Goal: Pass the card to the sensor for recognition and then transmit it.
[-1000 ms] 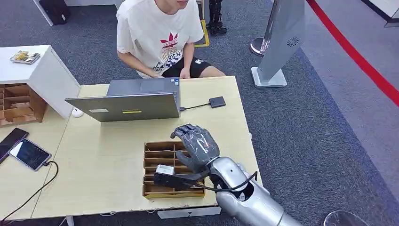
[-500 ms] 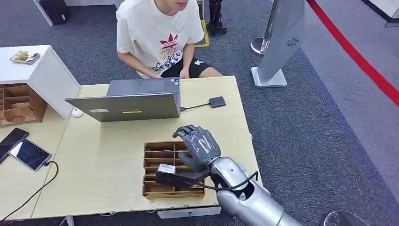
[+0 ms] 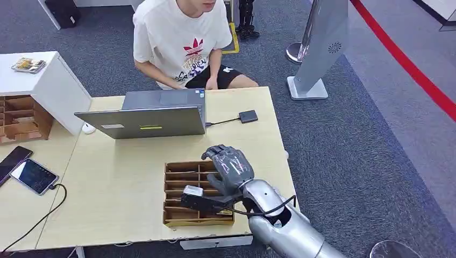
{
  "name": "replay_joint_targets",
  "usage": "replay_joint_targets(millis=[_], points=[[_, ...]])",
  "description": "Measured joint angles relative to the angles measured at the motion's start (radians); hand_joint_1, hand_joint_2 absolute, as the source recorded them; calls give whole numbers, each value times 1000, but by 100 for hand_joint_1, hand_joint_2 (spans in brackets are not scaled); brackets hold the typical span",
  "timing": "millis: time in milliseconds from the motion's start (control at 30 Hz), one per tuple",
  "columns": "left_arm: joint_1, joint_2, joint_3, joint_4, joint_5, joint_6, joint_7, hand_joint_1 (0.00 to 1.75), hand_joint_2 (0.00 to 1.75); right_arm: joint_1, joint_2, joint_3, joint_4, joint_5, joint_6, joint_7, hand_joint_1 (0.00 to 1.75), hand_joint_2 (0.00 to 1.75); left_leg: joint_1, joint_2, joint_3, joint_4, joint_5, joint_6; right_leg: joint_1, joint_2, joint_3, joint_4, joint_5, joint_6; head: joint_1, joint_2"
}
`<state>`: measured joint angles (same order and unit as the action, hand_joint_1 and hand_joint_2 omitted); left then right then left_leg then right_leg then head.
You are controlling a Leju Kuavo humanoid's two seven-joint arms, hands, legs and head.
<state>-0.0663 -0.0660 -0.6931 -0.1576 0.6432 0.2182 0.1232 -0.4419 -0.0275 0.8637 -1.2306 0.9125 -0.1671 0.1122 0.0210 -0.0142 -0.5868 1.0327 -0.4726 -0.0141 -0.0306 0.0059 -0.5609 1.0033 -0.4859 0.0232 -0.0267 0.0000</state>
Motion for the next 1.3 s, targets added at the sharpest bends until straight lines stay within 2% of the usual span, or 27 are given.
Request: replay_joint_targets(millis=[367,800,833,1067,1100,1133,1167,1200,1300], points=[[0,0,0,0,6,2,0,0,0,12,0,-11,8,0,1,2,66,175,0,0,0,0,0,0,0,0,0,0,0,0,0,0],[0,0,0,0,13,6,2,0,0,39,-13,-29,16,9,0,6,70,175,0,0,0,0,0,0,0,0,0,0,0,0,0,0],[0,0,0,0,13,6,2,0,0,41,-14,-29,17,9,0,6,75,175,0,0,0,0,0,0,0,0,0,0,0,0,0,0],[0,0,0,0,14,6,3,0,0,42,-17,-34,19,10,0,6,79,175,0,0,0,0,0,0,0,0,0,0,0,0,0,0],[0,0,0,0,14,6,3,0,0,42,-17,-35,19,10,0,6,84,175,0,0,0,0,0,0,0,0,0,0,0,0,0,0],[0,0,0,0,15,6,3,0,0,42,-18,-37,19,10,0,6,124,175,0,0,0,0,0,0,0,0,0,0,0,0,0,0],[0,0,0,0,15,6,3,0,0,42,-18,-39,20,10,0,6,140,175,0,0,0,0,0,0,0,0,0,0,0,0,0,0],[0,0,0,0,15,6,3,0,0,42,-18,-40,21,11,-1,6,164,175,0,0,0,0,0,0,0,0,0,0,0,0,0,0],[0,0,0,0,16,6,3,0,0,42,-18,-44,23,11,-2,6,164,175,0,0,0,0,0,0,0,0,0,0,0,0,0,0]])
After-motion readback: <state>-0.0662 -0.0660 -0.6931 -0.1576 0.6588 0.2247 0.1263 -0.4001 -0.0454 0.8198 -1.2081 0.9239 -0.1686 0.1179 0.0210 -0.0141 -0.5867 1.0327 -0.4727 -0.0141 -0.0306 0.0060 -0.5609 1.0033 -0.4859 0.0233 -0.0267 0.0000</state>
